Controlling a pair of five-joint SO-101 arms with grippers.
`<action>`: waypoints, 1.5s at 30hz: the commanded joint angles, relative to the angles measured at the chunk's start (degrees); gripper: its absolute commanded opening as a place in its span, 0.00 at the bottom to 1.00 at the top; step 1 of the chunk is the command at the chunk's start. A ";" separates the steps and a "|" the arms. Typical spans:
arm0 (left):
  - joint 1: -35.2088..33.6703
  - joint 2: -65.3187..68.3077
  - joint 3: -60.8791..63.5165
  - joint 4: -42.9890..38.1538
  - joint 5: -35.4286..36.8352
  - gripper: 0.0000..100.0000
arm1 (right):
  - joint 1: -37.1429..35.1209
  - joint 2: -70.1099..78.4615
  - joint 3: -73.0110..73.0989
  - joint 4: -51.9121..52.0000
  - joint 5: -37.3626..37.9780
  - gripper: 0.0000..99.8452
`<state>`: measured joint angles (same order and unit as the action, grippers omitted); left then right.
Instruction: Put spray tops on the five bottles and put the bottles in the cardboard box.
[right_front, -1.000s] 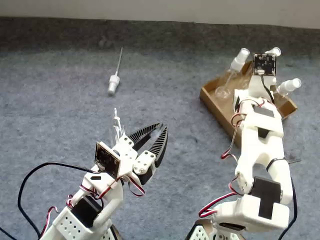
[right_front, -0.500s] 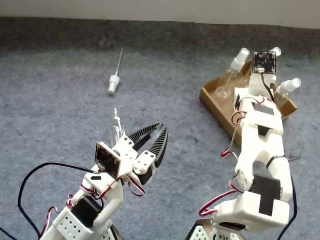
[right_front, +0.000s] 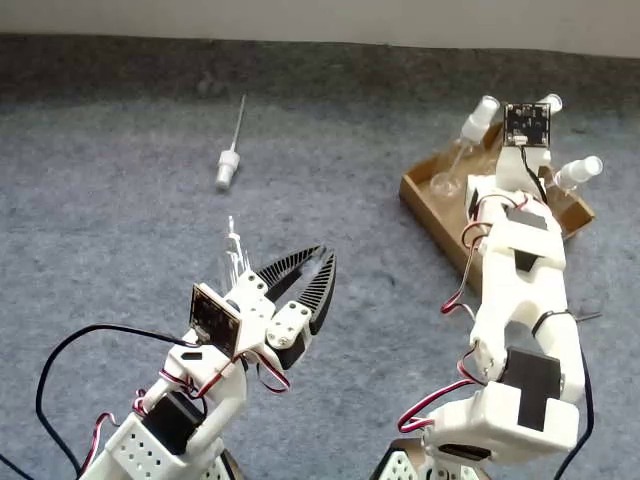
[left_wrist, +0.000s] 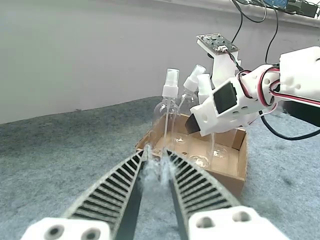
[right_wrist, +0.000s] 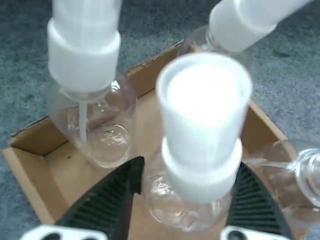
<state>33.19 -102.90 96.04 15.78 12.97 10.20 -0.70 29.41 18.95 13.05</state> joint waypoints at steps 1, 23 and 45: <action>-0.48 0.57 1.10 -0.79 -0.70 0.00 | -0.04 -0.31 -2.95 0.48 -0.62 0.22; -0.48 0.57 1.10 -0.79 -0.70 0.00 | -0.48 -9.80 -2.51 0.57 -0.53 0.31; -0.40 0.57 1.10 -0.79 -0.70 0.00 | -0.40 -12.26 -12.09 13.05 -0.53 0.31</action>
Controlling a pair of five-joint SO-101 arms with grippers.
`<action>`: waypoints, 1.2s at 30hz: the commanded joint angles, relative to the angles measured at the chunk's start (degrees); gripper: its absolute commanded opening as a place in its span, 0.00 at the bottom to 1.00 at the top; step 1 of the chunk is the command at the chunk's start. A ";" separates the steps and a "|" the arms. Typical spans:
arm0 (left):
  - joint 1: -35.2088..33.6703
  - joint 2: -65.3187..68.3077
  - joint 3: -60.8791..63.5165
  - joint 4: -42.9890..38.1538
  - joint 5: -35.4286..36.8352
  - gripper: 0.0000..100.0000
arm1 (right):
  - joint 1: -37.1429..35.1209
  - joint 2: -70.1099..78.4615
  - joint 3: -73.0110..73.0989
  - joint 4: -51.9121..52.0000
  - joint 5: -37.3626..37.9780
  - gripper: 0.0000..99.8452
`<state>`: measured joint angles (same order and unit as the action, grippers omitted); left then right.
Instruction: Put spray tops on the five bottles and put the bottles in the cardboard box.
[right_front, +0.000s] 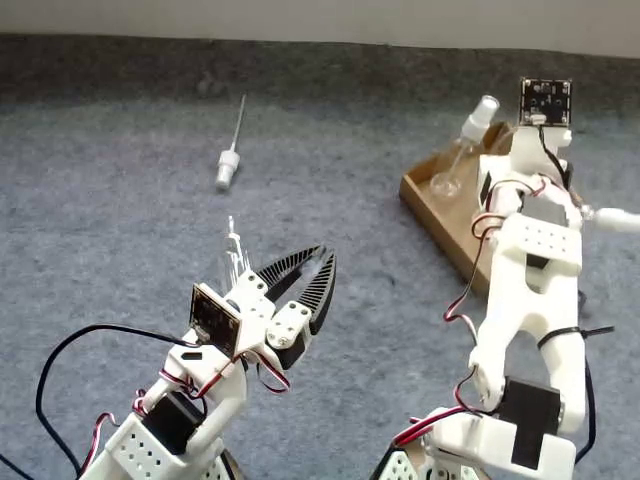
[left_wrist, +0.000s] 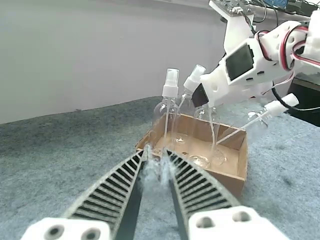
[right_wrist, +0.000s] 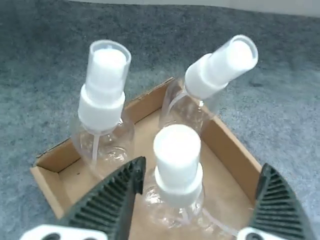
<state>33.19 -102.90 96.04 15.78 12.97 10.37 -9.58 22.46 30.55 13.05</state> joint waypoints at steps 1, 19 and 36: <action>-0.40 0.57 1.10 -0.79 -0.70 0.00 | -0.57 -3.38 -5.85 1.98 -0.53 0.31; -0.48 0.57 1.10 -0.79 -0.70 0.00 | 0.48 -3.38 -12.97 6.29 -0.53 0.31; -0.75 0.13 1.10 -0.79 -0.79 0.00 | -0.13 -3.38 -41.10 33.36 -5.36 0.31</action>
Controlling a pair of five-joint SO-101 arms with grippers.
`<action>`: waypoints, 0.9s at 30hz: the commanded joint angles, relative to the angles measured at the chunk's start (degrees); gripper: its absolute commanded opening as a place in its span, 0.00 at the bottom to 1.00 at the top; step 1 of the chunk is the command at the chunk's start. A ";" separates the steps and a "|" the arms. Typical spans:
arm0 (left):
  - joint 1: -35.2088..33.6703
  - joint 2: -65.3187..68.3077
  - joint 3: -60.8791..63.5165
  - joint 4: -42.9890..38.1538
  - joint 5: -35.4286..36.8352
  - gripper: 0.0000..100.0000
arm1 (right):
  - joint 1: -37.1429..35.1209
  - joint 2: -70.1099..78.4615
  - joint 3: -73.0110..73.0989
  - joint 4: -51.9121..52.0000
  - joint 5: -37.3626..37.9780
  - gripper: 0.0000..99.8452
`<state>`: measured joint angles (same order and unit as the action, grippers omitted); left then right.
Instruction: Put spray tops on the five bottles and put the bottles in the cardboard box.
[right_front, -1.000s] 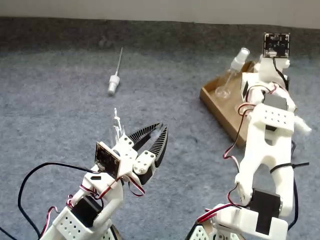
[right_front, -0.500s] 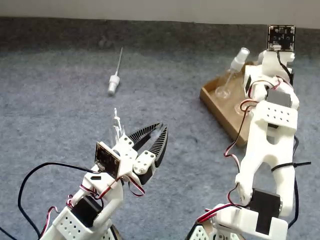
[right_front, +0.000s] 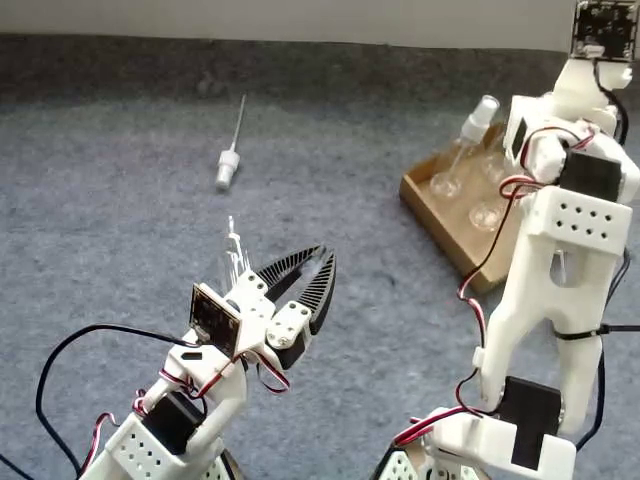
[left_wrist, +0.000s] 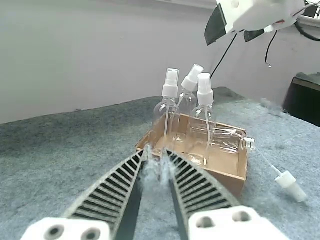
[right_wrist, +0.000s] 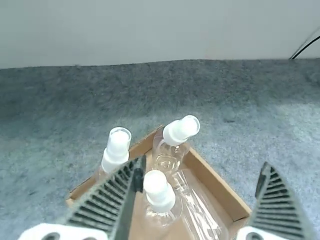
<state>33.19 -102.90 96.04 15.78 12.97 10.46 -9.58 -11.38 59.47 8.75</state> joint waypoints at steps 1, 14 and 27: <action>-0.75 0.13 1.10 -0.79 -0.79 0.00 | -0.84 -3.38 -8.75 6.20 -1.05 0.31; -15.16 0.04 1.01 -5.63 -5.27 0.00 | -14.99 -3.47 -21.67 26.07 -1.05 0.31; -41.10 0.04 1.01 -13.63 -5.27 0.00 | -36.97 -3.47 -24.40 39.08 -1.05 0.31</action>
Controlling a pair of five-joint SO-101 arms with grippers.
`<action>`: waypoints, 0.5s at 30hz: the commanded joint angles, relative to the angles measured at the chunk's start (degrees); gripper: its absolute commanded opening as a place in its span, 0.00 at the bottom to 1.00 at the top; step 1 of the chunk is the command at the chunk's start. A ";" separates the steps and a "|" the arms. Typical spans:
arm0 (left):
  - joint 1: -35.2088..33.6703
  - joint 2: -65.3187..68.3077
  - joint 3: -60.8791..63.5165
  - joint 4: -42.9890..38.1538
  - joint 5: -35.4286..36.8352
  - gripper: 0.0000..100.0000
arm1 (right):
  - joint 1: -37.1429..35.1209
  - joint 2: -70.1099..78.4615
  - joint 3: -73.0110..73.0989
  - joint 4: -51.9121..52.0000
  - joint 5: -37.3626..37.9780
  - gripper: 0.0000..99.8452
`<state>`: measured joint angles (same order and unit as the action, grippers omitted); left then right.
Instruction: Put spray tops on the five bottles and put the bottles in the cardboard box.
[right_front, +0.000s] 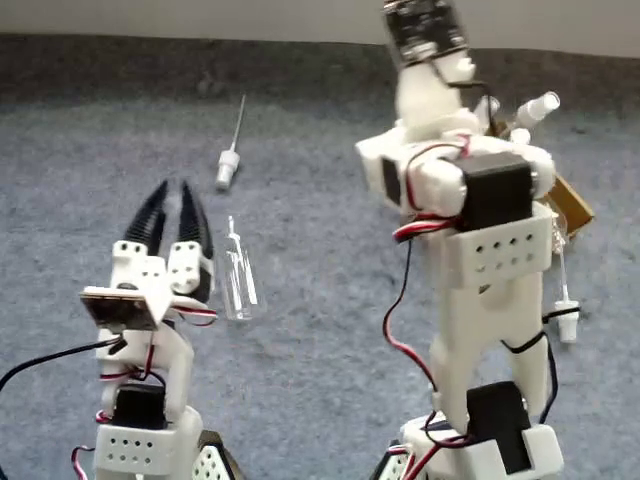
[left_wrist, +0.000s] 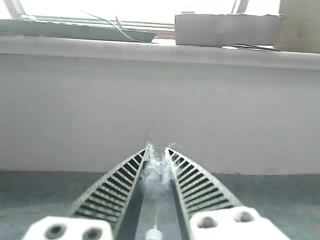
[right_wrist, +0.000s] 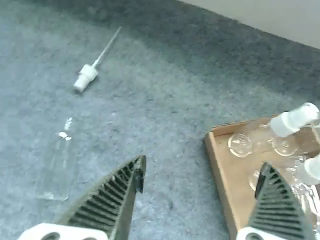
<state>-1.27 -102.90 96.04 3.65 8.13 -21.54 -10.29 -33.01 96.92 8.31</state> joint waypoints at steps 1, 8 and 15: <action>-8.22 0.13 1.01 -1.32 -0.44 0.00 | -6.64 -2.68 -2.51 1.80 -0.62 0.31; -17.80 0.04 1.01 9.23 -0.35 0.00 | -17.27 -2.42 3.30 2.77 -0.70 0.31; -32.92 0.04 1.01 25.05 -0.35 0.00 | -22.11 -2.51 16.75 -4.35 -3.34 0.28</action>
<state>-25.80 -102.90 96.04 21.58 8.13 -42.11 -10.37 -19.30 97.27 7.52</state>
